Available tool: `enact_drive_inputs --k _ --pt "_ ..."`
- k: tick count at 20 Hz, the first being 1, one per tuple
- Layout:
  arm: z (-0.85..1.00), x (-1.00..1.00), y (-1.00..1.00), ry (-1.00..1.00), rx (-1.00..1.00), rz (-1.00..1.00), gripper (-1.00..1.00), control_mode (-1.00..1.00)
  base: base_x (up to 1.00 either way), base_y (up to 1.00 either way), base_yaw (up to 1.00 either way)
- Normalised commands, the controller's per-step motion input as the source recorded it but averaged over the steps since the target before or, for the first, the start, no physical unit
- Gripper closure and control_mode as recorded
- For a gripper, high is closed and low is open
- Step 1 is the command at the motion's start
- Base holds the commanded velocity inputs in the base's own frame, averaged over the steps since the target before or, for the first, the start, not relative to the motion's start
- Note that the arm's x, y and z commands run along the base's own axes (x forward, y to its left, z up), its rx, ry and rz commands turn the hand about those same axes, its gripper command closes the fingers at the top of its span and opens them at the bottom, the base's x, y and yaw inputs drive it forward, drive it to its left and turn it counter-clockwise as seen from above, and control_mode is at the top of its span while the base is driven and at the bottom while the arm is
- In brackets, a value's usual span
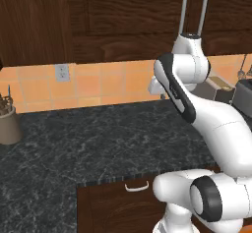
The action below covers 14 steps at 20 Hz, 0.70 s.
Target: Navigate to the stove.
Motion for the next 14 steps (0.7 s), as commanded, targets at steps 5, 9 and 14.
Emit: enact_drive_inputs --k 5,9,14 --pt "0.0 -0.39 0.0 0.0 0.0 0.04 -1.0 -1.0 0.0 0.0 0.0" --pt "0.0 -0.75 0.0 -0.07 -0.01 0.1 -1.0 1.0 -0.25 0.0 0.01" --pt "0.0 0.0 0.0 0.0 0.0 0.0 -1.0 1.0 -0.91 -0.72 -0.07"
